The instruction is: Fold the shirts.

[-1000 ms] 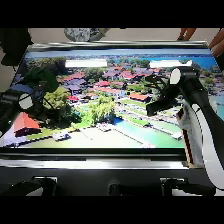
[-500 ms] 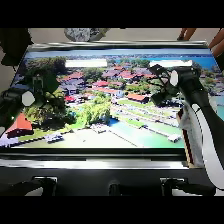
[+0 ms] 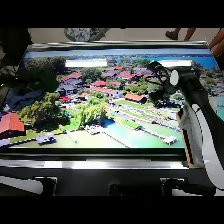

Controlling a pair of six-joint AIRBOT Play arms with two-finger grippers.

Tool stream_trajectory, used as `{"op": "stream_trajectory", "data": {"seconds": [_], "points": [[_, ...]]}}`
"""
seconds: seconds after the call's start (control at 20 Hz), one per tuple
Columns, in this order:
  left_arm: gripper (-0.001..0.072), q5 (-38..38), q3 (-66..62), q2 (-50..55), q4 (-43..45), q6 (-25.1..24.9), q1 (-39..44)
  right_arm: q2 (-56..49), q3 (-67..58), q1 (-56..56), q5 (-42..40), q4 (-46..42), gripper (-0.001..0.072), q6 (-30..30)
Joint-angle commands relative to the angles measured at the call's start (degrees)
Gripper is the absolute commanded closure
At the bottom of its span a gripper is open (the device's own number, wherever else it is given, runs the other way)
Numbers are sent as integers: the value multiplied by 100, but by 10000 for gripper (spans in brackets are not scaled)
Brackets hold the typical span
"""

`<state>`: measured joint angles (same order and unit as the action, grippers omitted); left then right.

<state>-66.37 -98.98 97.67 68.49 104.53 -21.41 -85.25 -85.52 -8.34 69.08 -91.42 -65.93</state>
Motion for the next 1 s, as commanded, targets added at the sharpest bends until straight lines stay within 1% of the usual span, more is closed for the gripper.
{"op": "stream_trajectory", "data": {"seconds": [0.0,0.1,0.25,0.4,0.5,0.55,0.65,0.7,0.75,0.8,0.85,0.9,0.95], "points": [[-13,-52,7,354,-837,50,-1147,-4,7,-2,590,533,41,605],[-13,385,256,356,-837,-22,-1388,-4,9,-2,654,544,41,649],[-13,1156,579,503,-903,-98,-1469,-4,7,-2,610,688,41,758],[-13,1305,601,848,-920,-98,-1469,-4,7,-2,730,986,41,835],[-13,1574,601,1038,-1040,-120,-1427,-4,7,-2,837,1154,41,833],[-13,1816,601,1102,-1204,-289,-1394,-4,7,-4,859,1233,41,833],[-13,2288,601,1187,-1602,-776,-1309,-4,7,-9,905,1408,41,833],[-13,2404,601,1231,-1637,-876,-1266,-4,7,-9,946,1497,41,833],[-13,2422,601,1300,-1641,-870,-1239,-4,7,-9,999,1585,41,831],[8,2356,603,1386,-1648,-831,-1228,-4,7,-9,1056,1665,41,831],[224,2238,603,1451,-1648,-778,-1224,-4,7,-9,1117,1744,40,831],[653,2068,603,1471,-1655,-745,-1224,-4,7,-9,1193,1757,39,828],[676,1958,599,1416,-1672,-769,-1222,-2,7,-7,1287,1749,39,828]]}}
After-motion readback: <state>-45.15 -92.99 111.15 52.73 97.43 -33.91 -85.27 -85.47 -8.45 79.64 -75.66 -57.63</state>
